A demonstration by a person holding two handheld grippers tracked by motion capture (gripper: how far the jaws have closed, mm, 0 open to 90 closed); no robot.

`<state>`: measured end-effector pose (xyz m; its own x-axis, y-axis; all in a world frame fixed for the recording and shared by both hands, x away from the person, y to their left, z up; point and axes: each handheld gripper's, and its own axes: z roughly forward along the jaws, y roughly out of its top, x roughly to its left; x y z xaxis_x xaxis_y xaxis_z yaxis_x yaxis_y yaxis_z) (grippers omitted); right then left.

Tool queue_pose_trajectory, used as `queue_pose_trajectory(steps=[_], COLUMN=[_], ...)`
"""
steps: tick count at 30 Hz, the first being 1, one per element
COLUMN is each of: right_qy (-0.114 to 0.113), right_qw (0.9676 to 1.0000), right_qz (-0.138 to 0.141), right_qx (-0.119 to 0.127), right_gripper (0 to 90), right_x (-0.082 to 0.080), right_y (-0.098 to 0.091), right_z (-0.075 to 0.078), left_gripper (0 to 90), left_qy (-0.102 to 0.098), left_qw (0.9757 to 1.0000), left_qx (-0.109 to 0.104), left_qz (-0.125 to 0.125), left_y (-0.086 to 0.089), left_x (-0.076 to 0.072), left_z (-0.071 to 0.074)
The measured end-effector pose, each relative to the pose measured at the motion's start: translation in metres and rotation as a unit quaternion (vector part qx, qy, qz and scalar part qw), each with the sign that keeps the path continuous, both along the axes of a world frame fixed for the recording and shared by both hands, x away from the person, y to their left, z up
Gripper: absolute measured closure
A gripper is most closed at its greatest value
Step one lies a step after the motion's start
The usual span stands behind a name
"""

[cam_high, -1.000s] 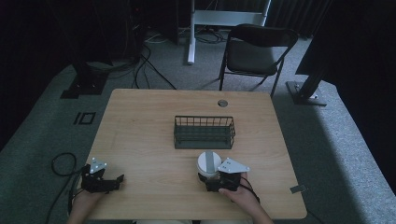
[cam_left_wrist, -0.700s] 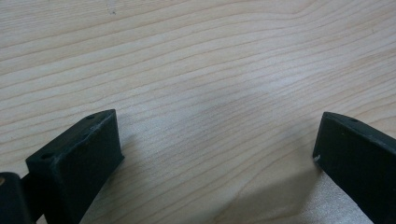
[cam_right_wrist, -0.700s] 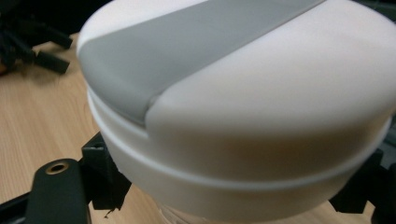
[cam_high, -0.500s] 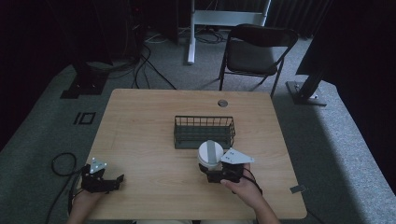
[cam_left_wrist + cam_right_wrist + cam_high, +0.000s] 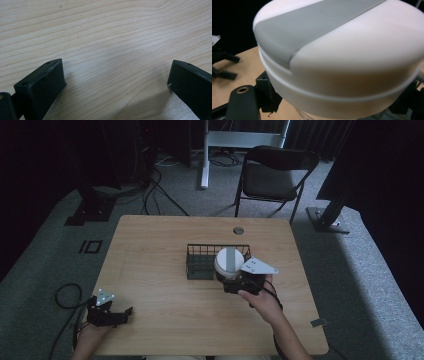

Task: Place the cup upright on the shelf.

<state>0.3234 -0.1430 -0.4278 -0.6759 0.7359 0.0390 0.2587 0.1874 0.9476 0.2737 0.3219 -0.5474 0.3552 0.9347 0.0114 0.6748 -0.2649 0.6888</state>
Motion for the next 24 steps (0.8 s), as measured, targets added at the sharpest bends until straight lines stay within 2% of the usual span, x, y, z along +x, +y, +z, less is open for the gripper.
queue_pose_trajectory(steps=[5, 9, 14, 24], right_qy=[-0.007, -0.005, -0.009, 0.008], right_qw=[0.9999, 0.9997, 0.9994, 0.9982], right_qz=[-0.013, -0.023, -0.033, -0.059], right_qx=[-0.008, 0.001, -0.004, -0.001], right_gripper=[18.3, 18.3, 18.3, 18.3], right_x=[0.014, 0.025, 0.039, 0.069], right_y=[0.002, 0.005, 0.013, 0.024], right_z=[0.007, 0.011, 0.016, 0.017], left_gripper=[1.2, 1.2, 1.2, 1.2], left_qy=[0.0, 0.0, 0.0, 0.0], left_qw=[1.0, 1.0, 1.0, 1.0], left_qx=[0.0, 0.0, 0.0, 0.001], left_qz=[0.0, 0.0, 0.0, -0.001], left_y=[0.0, 0.0, 0.0, 0.0], left_x=[0.0, 0.0, 0.0, 0.0], left_z=[0.0, 0.0, 0.0, 0.0])
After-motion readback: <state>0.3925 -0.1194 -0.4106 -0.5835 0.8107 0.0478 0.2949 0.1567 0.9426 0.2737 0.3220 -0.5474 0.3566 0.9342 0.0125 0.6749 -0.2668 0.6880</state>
